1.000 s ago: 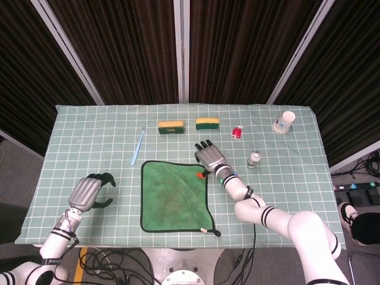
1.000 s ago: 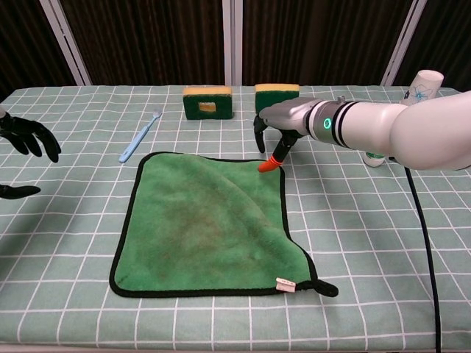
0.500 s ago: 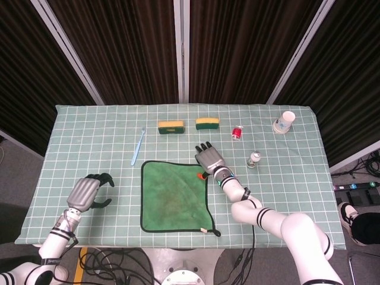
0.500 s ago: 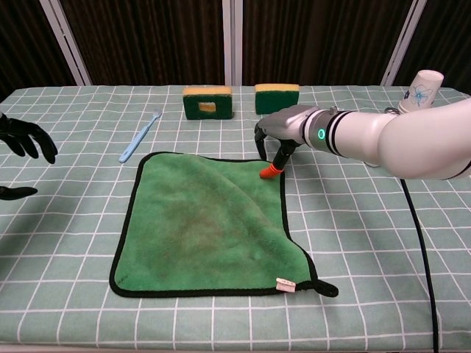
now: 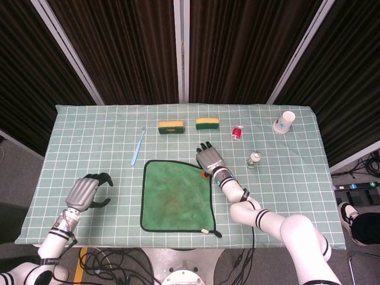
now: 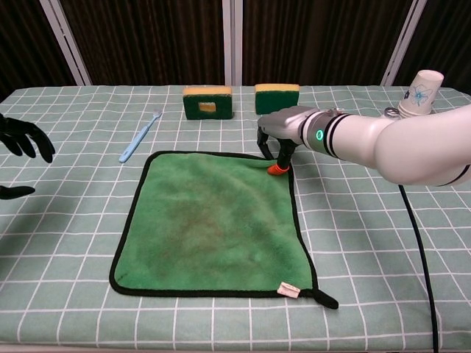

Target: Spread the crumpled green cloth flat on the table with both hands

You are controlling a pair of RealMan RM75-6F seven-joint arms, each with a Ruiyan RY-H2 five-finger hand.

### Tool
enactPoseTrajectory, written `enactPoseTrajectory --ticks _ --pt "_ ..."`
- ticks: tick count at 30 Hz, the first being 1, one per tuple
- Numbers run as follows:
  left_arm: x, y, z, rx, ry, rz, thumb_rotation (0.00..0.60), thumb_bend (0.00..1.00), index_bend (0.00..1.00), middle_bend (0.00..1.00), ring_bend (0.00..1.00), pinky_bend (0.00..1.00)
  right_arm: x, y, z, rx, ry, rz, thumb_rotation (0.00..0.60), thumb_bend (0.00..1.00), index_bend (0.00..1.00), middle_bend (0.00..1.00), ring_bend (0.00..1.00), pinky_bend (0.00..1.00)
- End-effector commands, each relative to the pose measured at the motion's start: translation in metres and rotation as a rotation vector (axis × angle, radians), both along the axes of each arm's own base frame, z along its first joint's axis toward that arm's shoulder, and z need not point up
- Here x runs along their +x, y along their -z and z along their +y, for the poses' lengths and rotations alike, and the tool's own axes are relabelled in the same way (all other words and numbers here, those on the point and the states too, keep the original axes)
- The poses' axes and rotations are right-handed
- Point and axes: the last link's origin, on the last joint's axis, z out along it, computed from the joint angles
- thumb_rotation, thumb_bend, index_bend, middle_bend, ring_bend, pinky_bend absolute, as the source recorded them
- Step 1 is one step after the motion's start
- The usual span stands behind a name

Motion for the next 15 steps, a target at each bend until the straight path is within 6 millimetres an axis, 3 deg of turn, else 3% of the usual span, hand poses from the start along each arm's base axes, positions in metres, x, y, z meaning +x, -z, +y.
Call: enactPoseTrajectory --ticks 1,12,15 --pt "0.0 -0.001 0.0 0.002 -0.001 -0.001 0.6 0.28 0.47 0.4 0.36 0.32 0.001 -0.002 -0.002 -0.008 0.002 -0.009 0.569 0.28 0.64 0.17 0.0 0.0" --pt "-0.002 -0.002 0.0 0.004 -0.008 0.0 0.6 0.28 0.47 0.4 0.36 0.32 0.003 -0.003 -0.014 -0.059 -0.045 0.088 0.571 0.28 0.62 0.16 0.0 0.0" --pt "-0.004 -0.003 -0.001 0.006 -0.011 0.003 0.6 0.28 0.47 0.4 0.36 0.32 0.003 -0.002 -0.015 -0.063 -0.043 0.099 0.551 0.28 0.52 0.13 0.0 0.0"
